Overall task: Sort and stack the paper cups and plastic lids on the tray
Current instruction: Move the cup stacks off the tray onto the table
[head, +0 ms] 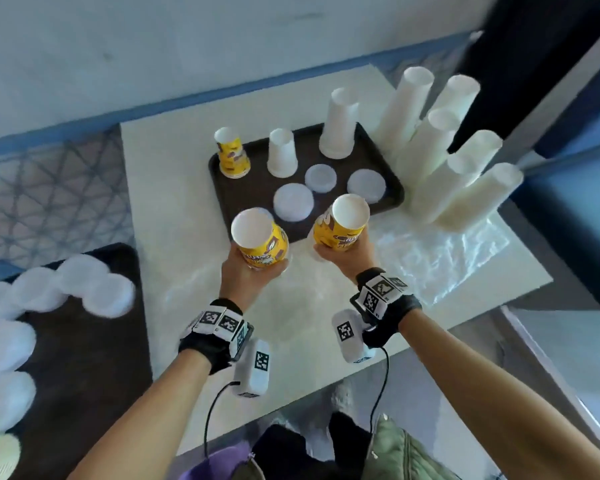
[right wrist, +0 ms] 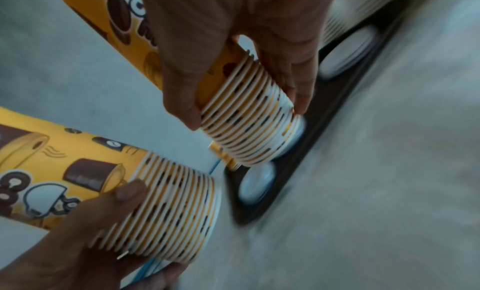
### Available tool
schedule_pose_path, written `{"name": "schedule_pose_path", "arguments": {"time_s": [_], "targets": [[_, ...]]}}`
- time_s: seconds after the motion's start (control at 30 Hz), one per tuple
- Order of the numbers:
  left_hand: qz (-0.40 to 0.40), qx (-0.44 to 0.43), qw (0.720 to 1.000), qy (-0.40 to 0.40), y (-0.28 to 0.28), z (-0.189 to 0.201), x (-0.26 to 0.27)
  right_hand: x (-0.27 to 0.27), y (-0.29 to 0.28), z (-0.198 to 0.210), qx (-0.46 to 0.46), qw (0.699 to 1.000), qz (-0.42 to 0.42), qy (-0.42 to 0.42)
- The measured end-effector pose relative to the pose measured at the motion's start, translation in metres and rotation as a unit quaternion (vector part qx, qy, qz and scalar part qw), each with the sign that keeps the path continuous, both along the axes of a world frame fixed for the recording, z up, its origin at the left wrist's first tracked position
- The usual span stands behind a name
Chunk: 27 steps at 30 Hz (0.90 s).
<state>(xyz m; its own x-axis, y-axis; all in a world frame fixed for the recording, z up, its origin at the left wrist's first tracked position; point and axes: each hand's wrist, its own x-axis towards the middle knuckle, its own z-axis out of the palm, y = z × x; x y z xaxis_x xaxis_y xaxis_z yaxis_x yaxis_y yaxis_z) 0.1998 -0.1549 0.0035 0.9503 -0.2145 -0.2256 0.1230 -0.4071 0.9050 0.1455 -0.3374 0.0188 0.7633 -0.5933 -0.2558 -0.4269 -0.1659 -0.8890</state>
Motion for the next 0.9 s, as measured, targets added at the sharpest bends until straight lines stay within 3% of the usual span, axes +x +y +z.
{"name": "schedule_pose_path", "arguments": {"time_s": [0.13,0.43,0.67,0.9], "targets": [[-0.112,0.0,0.993,0.026,-0.097,-0.016,-0.014,-0.046,-0.095,-0.019,-0.008,0.995,-0.093,0.038],[-0.194,-0.023,0.979,0.064,-0.262,-0.028,-0.052,-0.112,-0.23,-0.039,-0.028,0.964,-0.252,0.076],[-0.209,-0.017,0.976,0.054,-0.333,-0.038,-0.061,-0.112,-0.273,-0.061,-0.008,0.953,-0.288,0.088],[-0.208,0.023,0.977,0.029,-0.356,-0.049,-0.07,-0.114,-0.281,-0.073,0.004,0.956,-0.278,0.099]]}}
